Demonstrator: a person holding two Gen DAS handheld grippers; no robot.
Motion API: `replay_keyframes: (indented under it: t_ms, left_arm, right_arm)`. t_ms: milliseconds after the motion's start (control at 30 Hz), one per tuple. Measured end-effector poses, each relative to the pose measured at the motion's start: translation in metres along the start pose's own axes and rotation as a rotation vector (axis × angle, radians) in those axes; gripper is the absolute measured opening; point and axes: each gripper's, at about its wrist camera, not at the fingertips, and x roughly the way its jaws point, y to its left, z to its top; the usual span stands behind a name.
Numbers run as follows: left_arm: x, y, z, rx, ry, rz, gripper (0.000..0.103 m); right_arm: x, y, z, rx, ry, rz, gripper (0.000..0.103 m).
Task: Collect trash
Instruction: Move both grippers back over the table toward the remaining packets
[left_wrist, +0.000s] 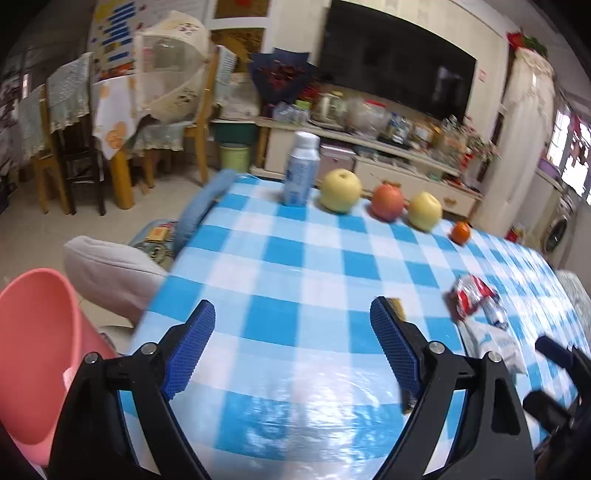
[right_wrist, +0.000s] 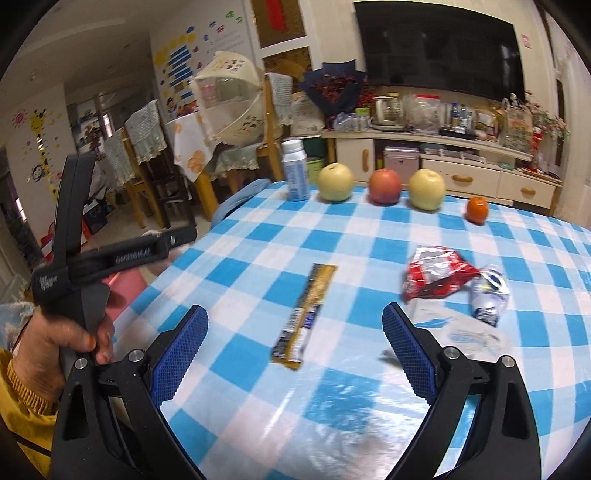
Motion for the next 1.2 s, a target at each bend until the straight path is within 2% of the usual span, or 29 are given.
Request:
replay_keyframes:
  t_ms: [333, 567, 700, 933, 1100, 1200]
  left_arm:
    - [0.023, -0.062, -0.015, 0.125, 0.076, -0.079, 0.086]
    - [0.043, -0.094, -0.024, 0.186, 0.135, -0.091, 0.086]
    - [0.052, -0.107, -0.027, 0.218, 0.148, -0.082, 0.086]
    - [0.074, -0.119, -0.032, 0.235, 0.206, -0.049, 0.082]
    - [0.087, -0.122, -0.034, 0.236, 0.242, -0.032, 0.072]
    - [0.093, -0.123, -0.035, 0.235, 0.254, -0.030, 0.067]
  right_arm:
    - [-0.016, -0.048, 0.004, 0.012, -0.005, -0.125, 0.094]
    - [-0.009, -0.092, -0.002, 0.050, 0.080, -0.208, 0.095]
    - [0.001, -0.122, -0.013, 0.112, 0.155, -0.240, 0.094]
    - [0.021, -0.151, -0.028, 0.240, 0.269, -0.181, 0.094]
    - [0.032, -0.148, -0.033, 0.253, 0.319, -0.133, 0.094]
    - [0.036, -0.144, -0.035, 0.235, 0.336, -0.135, 0.094]
